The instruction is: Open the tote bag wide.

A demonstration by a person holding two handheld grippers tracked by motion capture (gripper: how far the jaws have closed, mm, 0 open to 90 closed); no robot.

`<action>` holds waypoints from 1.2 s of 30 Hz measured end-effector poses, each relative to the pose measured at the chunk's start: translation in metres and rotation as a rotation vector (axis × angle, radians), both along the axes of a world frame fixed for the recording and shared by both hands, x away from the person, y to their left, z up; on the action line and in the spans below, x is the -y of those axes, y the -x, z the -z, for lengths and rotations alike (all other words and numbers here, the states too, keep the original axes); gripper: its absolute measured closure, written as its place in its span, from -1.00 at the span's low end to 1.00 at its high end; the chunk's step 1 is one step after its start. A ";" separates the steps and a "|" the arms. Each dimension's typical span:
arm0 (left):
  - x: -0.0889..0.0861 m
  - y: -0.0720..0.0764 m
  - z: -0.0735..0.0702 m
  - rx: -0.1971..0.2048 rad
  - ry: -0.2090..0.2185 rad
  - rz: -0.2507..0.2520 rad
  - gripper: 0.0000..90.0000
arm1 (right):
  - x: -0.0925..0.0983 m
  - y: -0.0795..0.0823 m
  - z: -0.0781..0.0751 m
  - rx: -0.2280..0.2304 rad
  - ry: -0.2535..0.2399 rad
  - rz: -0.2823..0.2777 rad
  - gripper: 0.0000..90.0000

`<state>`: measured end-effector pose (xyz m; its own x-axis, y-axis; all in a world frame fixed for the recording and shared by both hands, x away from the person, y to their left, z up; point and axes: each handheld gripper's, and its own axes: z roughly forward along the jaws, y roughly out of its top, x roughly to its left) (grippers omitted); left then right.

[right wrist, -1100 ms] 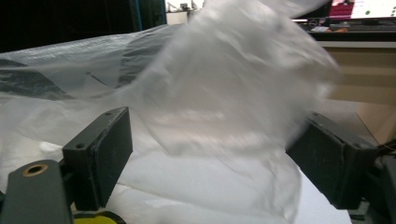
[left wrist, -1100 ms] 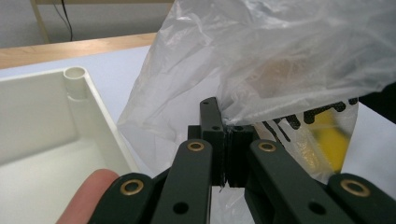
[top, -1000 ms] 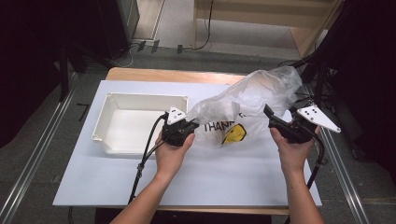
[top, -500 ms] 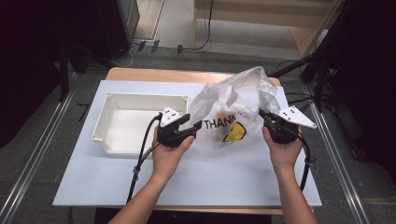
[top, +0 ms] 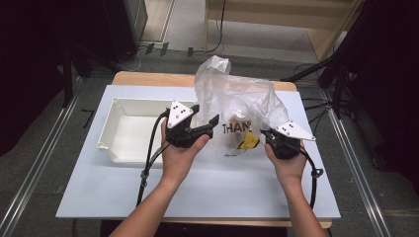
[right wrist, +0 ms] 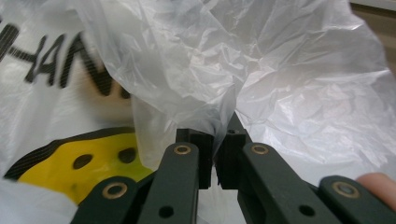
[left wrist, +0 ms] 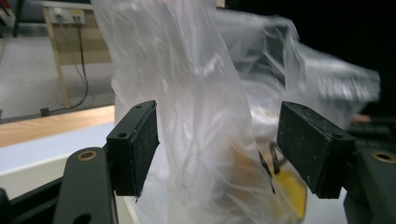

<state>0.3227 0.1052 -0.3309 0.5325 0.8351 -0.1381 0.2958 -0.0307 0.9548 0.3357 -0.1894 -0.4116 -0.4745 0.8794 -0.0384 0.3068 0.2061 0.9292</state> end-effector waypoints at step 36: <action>0.002 0.012 0.084 -0.191 -0.085 0.069 1.00 | 0.026 -0.005 0.002 -0.009 -0.054 0.136 0.93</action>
<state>0.3105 0.1034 -0.4150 0.5593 0.8107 -0.1731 0.4660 -0.1347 0.8745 0.3406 -0.2154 -0.4132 -0.3509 0.9363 0.0141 0.3368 0.1121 0.9349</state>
